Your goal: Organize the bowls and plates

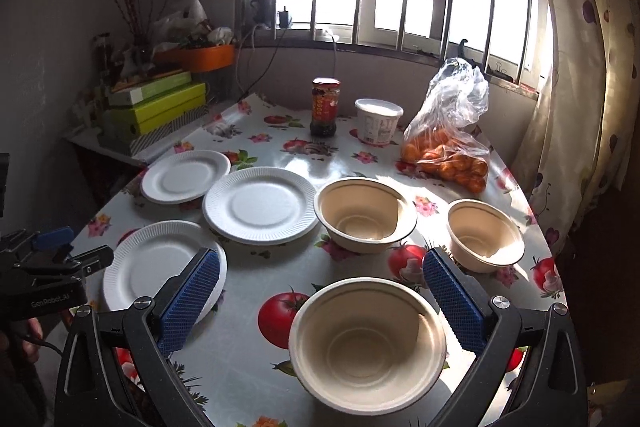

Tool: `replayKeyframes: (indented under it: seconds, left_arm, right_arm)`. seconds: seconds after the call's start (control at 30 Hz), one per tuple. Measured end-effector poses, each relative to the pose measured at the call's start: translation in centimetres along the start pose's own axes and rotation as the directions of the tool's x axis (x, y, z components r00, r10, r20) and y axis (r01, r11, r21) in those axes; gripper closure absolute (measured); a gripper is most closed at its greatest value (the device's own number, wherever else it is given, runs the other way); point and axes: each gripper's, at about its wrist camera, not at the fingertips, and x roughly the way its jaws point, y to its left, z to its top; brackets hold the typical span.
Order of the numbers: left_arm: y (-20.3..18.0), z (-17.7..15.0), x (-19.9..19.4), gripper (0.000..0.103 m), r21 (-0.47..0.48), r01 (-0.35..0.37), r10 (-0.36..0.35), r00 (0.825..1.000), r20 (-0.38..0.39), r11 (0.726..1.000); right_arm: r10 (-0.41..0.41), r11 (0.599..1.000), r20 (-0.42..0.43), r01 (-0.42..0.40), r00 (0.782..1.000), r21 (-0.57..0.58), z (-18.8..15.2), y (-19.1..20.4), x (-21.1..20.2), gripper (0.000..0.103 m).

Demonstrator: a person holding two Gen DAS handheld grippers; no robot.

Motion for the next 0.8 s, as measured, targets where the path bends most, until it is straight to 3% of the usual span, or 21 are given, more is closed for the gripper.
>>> replayKeyframes:
  seconds: [0.1, 0.3, 0.37, 0.47, 0.53, 0.6, 0.67, 0.8]
  left_arm:
    - [2.1, 1.8, 0.8, 0.02, -0.031, -0.052, 0.052, 0.999, 0.001, 0.998]
    - [5.8, 4.7, 2.3, 0.02, -0.104, -0.09, 0.092, 0.996, 0.009, 0.991]
    - [6.6, 5.6, 3.2, 0.021, -0.117, -0.083, 0.082, 0.997, -0.006, 0.99]
    - [7.6, 6.6, 4.4, 0.027, -0.129, -0.08, 0.076, 0.997, -0.03, 0.988]
    - [8.0, 7.1, 5.1, 0.028, -0.138, -0.083, 0.078, 0.996, -0.045, 0.987]
    - [8.5, 7.5, 5.7, 0.041, -0.153, -0.079, 0.07, 0.996, -0.06, 0.985]
    - [9.1, 8.0, 6.1, 0.042, -0.17, -0.066, 0.054, 0.996, -0.073, 0.983]
    - [10.0, 9.2, 6.8, 0.042, -0.178, -0.098, 0.087, 0.994, -0.067, 0.979]
  right_arm:
    - [0.06, 0.998, -0.004, -0.06, 0.998, -0.03, 2.5, 0.4, 1.5, 0.0]
    - [0.179, 0.983, -0.07, -0.182, 0.981, -0.029, 6.9, 0.9, 6.6, 0.001]
    - [0.212, 0.977, -0.091, -0.215, 0.973, -0.015, 8.0, 1.1, 8.4, 0.007]
    - [0.269, 0.962, -0.139, -0.273, 0.953, -0.009, 9.5, 2.0, 11.0, 0.011]
    - [0.323, 0.943, -0.189, -0.332, 0.927, -0.015, 10.5, 3.0, 12.7, 0.019]
    - [0.348, 0.933, -0.221, -0.361, 0.911, -0.02, 11.5, 4.1, 14.1, 0.026]
    - [0.383, 0.916, -0.235, -0.4, 0.893, -0.028, 12.5, 5.1, 15.1, 0.027]
    - [0.438, 0.888, -0.242, -0.458, 0.866, -0.032, 14.5, 7.4, 17.3, 0.027]
